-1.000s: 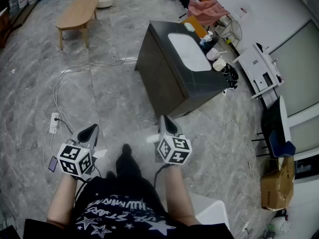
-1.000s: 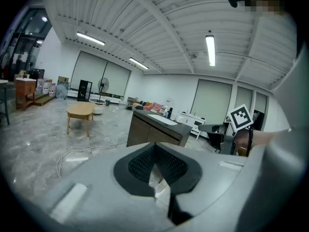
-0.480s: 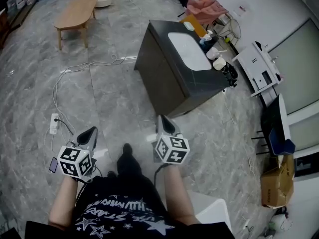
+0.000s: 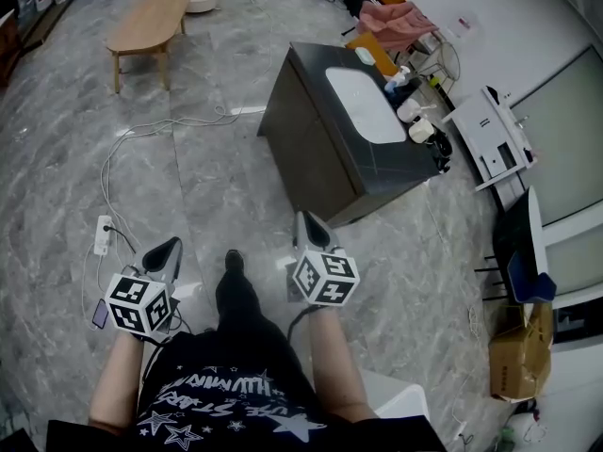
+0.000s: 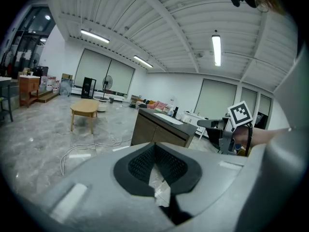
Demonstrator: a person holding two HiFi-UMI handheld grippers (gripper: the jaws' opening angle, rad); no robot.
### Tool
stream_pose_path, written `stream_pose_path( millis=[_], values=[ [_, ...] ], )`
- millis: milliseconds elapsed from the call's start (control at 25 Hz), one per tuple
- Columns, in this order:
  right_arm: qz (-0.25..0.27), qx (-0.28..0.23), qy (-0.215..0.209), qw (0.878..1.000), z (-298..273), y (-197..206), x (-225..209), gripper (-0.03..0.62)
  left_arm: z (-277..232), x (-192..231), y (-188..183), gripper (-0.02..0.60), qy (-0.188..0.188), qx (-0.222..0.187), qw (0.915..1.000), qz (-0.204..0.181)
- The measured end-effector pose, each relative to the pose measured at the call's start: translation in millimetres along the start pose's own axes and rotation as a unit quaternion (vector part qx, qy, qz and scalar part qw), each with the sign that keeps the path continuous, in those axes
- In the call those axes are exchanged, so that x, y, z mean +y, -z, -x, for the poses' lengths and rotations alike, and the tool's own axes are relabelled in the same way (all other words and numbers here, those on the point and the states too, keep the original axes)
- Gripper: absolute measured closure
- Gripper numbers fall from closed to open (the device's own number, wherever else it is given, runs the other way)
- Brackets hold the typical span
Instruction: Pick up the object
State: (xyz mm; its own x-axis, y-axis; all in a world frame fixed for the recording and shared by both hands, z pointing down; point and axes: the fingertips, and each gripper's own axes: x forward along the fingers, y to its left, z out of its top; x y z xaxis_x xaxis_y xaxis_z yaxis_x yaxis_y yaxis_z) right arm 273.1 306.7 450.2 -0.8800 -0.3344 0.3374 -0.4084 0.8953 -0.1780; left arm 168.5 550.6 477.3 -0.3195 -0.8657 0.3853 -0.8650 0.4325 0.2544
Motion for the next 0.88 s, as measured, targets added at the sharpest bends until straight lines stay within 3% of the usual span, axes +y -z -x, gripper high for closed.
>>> stream_pose_path(
  millis=[400, 880],
  values=[
    [-0.01, 0.016, -0.016, 1.0, -116.2, -20.1, -33.6, 0.404, -82.5, 45.8, -27.0, 0.572, -0.025, 0.027, 0.9993, 0.002],
    [-0.031, 0.023, -0.021, 0.999, -288.8, -112.1, -142.9, 0.384, -272.0, 75.5, -140.8, 0.572, -0.026, 0.035, 0.999, -0.012]
  ],
)
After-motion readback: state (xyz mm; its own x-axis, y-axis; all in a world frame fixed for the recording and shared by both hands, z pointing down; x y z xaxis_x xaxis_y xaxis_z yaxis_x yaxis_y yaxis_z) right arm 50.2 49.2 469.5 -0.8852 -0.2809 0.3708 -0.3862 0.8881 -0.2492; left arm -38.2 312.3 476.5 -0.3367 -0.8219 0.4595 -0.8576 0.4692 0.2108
